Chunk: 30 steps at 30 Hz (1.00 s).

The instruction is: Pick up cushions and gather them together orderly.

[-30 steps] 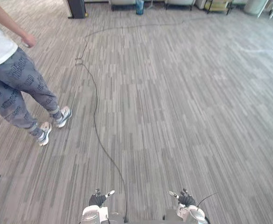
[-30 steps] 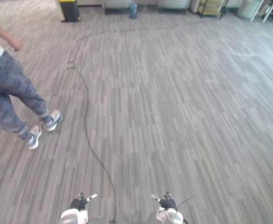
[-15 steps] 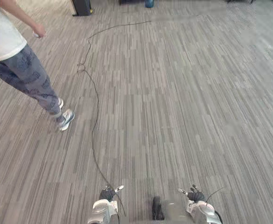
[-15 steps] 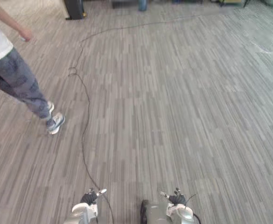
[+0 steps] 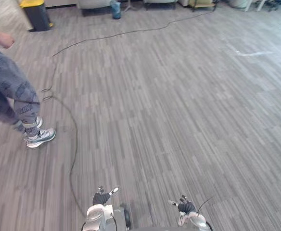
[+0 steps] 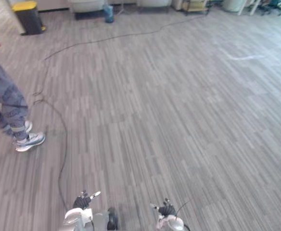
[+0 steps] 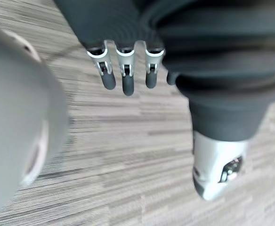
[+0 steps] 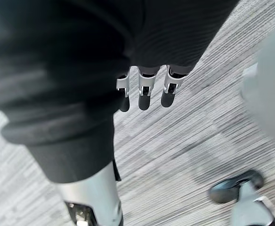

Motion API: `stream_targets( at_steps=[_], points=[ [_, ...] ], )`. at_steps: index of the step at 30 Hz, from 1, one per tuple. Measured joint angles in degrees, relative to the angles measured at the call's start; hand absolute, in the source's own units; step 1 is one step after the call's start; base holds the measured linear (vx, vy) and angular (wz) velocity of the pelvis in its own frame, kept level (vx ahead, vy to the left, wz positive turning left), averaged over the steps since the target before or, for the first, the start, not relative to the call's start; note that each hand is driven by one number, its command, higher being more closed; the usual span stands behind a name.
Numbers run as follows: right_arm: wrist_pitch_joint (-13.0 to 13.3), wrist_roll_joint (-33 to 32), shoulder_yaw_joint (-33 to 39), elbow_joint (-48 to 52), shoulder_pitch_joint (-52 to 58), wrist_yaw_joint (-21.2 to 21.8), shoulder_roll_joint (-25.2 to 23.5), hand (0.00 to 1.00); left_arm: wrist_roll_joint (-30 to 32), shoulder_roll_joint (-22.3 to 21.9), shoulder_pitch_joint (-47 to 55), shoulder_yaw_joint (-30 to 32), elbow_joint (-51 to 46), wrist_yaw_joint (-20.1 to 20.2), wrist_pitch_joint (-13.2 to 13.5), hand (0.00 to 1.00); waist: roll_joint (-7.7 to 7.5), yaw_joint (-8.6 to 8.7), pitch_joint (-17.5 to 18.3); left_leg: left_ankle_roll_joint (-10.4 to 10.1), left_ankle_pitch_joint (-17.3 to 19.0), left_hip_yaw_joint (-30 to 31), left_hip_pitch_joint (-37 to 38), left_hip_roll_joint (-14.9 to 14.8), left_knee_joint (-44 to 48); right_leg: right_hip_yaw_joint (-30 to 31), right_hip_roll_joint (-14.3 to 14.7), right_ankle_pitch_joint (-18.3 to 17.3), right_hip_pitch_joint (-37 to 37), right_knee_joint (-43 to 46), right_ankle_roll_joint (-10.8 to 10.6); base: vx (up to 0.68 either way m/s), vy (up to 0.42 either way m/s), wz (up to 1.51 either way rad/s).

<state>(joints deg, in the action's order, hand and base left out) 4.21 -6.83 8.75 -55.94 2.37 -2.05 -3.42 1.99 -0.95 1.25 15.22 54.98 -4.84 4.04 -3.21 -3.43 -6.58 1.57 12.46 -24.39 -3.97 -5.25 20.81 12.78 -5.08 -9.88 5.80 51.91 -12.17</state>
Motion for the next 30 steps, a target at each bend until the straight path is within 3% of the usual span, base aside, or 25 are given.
stream_targets(
  at_steps=[1, 2, 3, 4, 5, 7, 8, 10, 11, 13, 14, 15, 17, 18, 21, 22, 23, 24, 25, 26, 27, 28, 29, 30],
  points=[
    [0.55, 0.01, 0.00, 1.48, 0.04, 0.21, 0.04, 0.00, -0.03, -0.04, -0.02, -0.81, 1.15, -0.03, -0.28, 0.00, 0.68, 0.36, -0.43, -0.12, 0.07, -1.56, 5.84, -0.06, -2.99, -5.15, -0.44, 0.27, 4.64, 8.33, 1.83, 0.30, 0.144, -0.97],
    [0.81, 0.02, 0.00, 2.40, 0.16, 0.27, 0.09, 0.00, -0.09, -0.23, -0.55, -1.14, 1.86, -0.02, -0.56, 0.00, 1.34, 0.71, -0.46, -0.80, 0.48, -3.78, 10.25, -0.09, -5.96, -10.51, -1.53, -0.38, 8.40, 10.87, 4.20, 0.38, 0.183, -0.97],
    [0.91, 0.04, 0.00, 2.83, 0.22, 0.30, 0.06, 0.00, -0.26, -0.36, -0.60, -1.08, 1.91, -0.04, -0.62, 0.00, 1.48, 0.72, -0.42, -1.60, 0.96, -4.58, 11.76, -0.12, -7.28, -12.55, -1.81, -0.85, 9.85, 10.96, 5.00, 0.39, 0.189, -0.82],
    [1.07, 0.06, -0.03, 3.50, 0.04, 0.54, -0.05, 0.00, -1.33, -0.32, -0.91, -1.01, 1.93, -0.03, -0.64, 0.00, 1.42, 0.83, -0.47, -4.53, 2.87, -6.72, 15.38, -0.08, -10.61, -17.09, -1.90, -2.12, 13.93, 9.60, 6.47, 0.49, 0.191, -0.69],
    [1.14, 0.06, 0.06, 3.51, -0.53, 0.98, -0.04, 0.00, -1.91, 0.04, -1.48, -0.97, 2.38, -0.01, -0.75, 0.00, 0.48, 1.21, -0.88, -5.50, 3.97, -8.19, 18.08, 0.43, -12.29, -20.80, -2.10, -3.23, 17.22, 5.80, 7.83, 0.59, 0.155, -0.62],
    [1.26, 0.09, 0.55, 3.42, -1.34, 1.01, 0.14, 0.00, -2.03, -0.05, -1.85, -0.98, 3.31, -0.01, -1.14, 0.00, 0.29, 1.86, -1.11, -5.50, 3.97, -9.43, 20.12, 0.58, -13.36, -25.41, -2.03, -4.08, 18.81, -0.95, 10.01, 0.37, 0.022, -0.35],
    [1.27, 0.14, 1.27, 3.47, -1.89, 0.99, 0.27, 0.00, -2.01, -0.48, -2.28, -1.11, 3.80, 0.06, -1.23, 0.00, 0.54, 3.23, -1.24, -5.48, 3.96, -9.49, 21.91, 0.67, -14.25, -30.01, -1.83, -2.78, 19.89, -9.58, 12.02, 0.41, -0.029, -0.11],
    [1.28, 0.18, 1.31, 3.25, -2.12, 0.97, 0.30, 0.00, -1.90, -0.92, -2.77, -1.47, 4.09, 0.23, -1.18, 0.00, 0.17, 3.75, -1.23, -5.42, 3.93, -8.41, 23.72, 2.12, -14.94, -31.38, -1.13, 1.18, 19.58, -19.53, 14.08, 0.59, -0.082, -0.05],
    [1.10, 0.58, 1.12, 3.23, -2.23, 1.13, 1.45, 0.00, -1.44, -2.62, -2.64, -0.49, 4.30, 0.56, -1.19, 0.00, 1.74, 3.76, -1.45, -5.47, 3.82, -6.01, 27.10, 1.68, -13.86, -30.48, 0.21, 4.23, 18.07, -20.84, 20.03, 0.58, -0.108, -0.25],
    [1.03, 1.29, 1.28, 3.37, -2.51, 1.25, 2.00, 0.00, -0.94, -2.71, -2.45, -0.68, 4.46, 0.78, -1.28, 0.00, 3.88, 4.03, -0.89, -5.40, 2.65, -3.14, 24.62, -1.21, -6.73, -30.68, 1.57, 1.29, 17.29, -20.24, 19.76, 0.58, -0.169, -0.21],
    [0.98, 1.95, 1.52, 3.46, -2.74, 1.38, 2.18, 0.00, -0.68, -2.93, -2.69, -0.43, 4.12, 1.26, -1.26, 0.00, 5.22, 4.11, -1.46, -5.43, -0.02, -0.10, 20.14, -4.22, 5.35, -30.19, 3.43, -0.39, 15.13, -21.38, 20.19, 0.67, -0.271, -0.52],
    [0.79, 2.12, 1.09, 2.97, -3.14, 1.48, 2.16, 0.00, -0.20, -2.73, -2.67, 1.43, 4.11, 1.36, -1.32, 0.00, 6.48, 3.84, -1.99, -5.96, -7.59, 4.66, 12.57, -8.02, 22.07, -28.19, 6.62, -0.93, 11.13, -25.12, 20.70, 0.66, -0.245, -0.69],
    [0.37, 2.08, 0.12, 1.34, -3.78, 1.39, 1.75, 0.00, -0.08, -2.63, -2.39, 2.33, 3.74, 1.37, -1.42, 0.00, 6.12, 2.82, -3.42, -6.66, -6.49, 7.10, 5.75, -9.58, 36.59, -24.30, 9.50, -1.16, 4.76, -29.66, 21.32, 0.58, -0.092, -1.29],
    [-0.20, 1.89, -1.11, 0.07, -4.50, 1.27, 1.24, 0.00, -0.05, -2.06, -2.16, 2.37, 2.25, 1.35, -1.01, 0.00, 4.81, 2.53, -4.25, -5.84, -4.57, 8.12, 0.32, -8.68, 41.06, -19.93, 10.80, -1.59, -1.36, -33.59, 22.00, 0.62, -0.036, -1.61],
    [-0.45, 1.81, -2.88, 0.00, -4.52, 1.15, 1.24, 0.00, -0.53, -1.85, -1.48, 2.30, 0.39, 1.23, -0.45, 0.00, 3.89, 0.92, -4.30, -4.17, -1.46, 7.04, -7.18, -7.89, 36.44, -12.53, 11.81, -1.86, -7.35, -38.50, 22.43, 0.42, 0.062, -1.44],
    [-0.45, 1.81, -2.40, 0.06, -4.74, 1.11, 1.21, 0.00, -1.29, -2.19, -1.15, 2.99, -1.14, 1.25, -0.19, 0.00, 4.08, -0.39, -4.22, -3.57, 0.31, 6.93, -10.30, -7.50, 28.78, -7.47, 11.98, -1.94, -10.49, -40.23, 21.32, 0.62, 0.207, -2.14],
    [-0.46, 1.80, -2.05, 0.09, -4.74, 0.99, 1.26, 0.00, -1.70, -2.33, -0.85, 4.06, -1.51, 1.22, 0.31, 0.00, 4.39, -0.59, -4.05, -3.93, 0.83, 8.40, -12.63, -6.78, 20.22, -3.38, 11.73, -3.11, -13.12, -41.34, 20.61, 0.53, 0.182, -1.78],
    [-0.46, 1.82, -1.98, 0.09, -4.72, 0.97, 1.25, 0.00, -1.80, -2.35, -0.81, 4.11, -1.56, 1.21, 0.44, 0.00, 4.39, -0.59, -4.05, -4.19, 0.67, 8.92, -13.27, -6.49, 17.32, -2.33, 11.52, -3.67, -14.07, -41.56, 20.51, 0.59, 0.273, -1.28],
    [-0.45, 1.85, -1.96, 0.05, -4.48, 0.93, 1.25, 0.00, -2.07, -2.15, -0.66, 4.07, -1.63, 1.21, 0.59, 0.00, 4.01, -0.59, -3.84, -5.22, -0.17, 10.07, -14.69, -5.09, 9.21, 0.05, 10.24, -5.36, -16.69, -42.66, 19.63, 0.65, 0.318, -0.94],
    [-0.43, 1.85, -2.00, 0.04, -3.86, 0.93, 1.29, 0.00, -2.06, -2.05, -0.43, 4.07, -1.87, 1.18, 0.59, 0.00, 3.39, -0.56, -3.14, -4.95, -2.65, 9.81, -15.76, -3.64, 1.67, 1.73, 8.62, -6.69, -19.32, -44.27, 18.25, 0.80, 0.397, -0.86],
    [-0.41, 1.85, -2.01, 0.04, -3.64, 0.93, 1.34, 0.00, -2.02, -2.10, -0.33, 4.00, -1.87, 1.16, 0.55, 0.00, 3.44, -0.56, -2.84, -4.78, -3.54, 9.74, -15.97, -3.43, -0.39, 2.14, 8.46, -6.99, -19.83, -44.38, 17.71, 0.75, 0.374, -0.96],
    [-0.40, 1.85, -2.29, -0.13, -2.90, 0.97, 1.12, 0.00, -2.00, -1.94, 0.20, 4.08, -1.94, 1.09, 0.53, 0.00, 3.34, -1.57, -1.47, -3.71, -11.69, 9.95, -15.22, -2.95, -1.81, 3.69, 7.53, -8.07, -20.49, -42.93, 15.93, 0.63, 0.325, -0.86],
    [-0.41, 1.85, -2.29, -0.28, -2.46, 1.00, 0.56, 0.00, -1.96, -0.88, 0.20, 4.10, -1.78, 1.10, 0.55, 0.00, 1.48, -2.14, -0.62, -2.18, -11.09, 8.74, -14.51, -1.68, -1.50, 4.21, 6.03, -8.49, -19.66, -40.05, 15.15, 0.93, 0.497, -0.93],
    [-0.39, 1.90, -2.49, -0.36, -1.19, 1.29, -0.09, 0.00, -1.61, 0.29, -0.05, 4.12, -0.72, 1.14, 0.45, 0.00, -1.10, -1.75, 0.20, -0.92, -8.53, 6.17, -11.46, 0.74, -2.24, 3.85, 4.16, -7.34, -14.75, -27.33, 11.18, 0.61, 0.338, -0.41]
  ],
)
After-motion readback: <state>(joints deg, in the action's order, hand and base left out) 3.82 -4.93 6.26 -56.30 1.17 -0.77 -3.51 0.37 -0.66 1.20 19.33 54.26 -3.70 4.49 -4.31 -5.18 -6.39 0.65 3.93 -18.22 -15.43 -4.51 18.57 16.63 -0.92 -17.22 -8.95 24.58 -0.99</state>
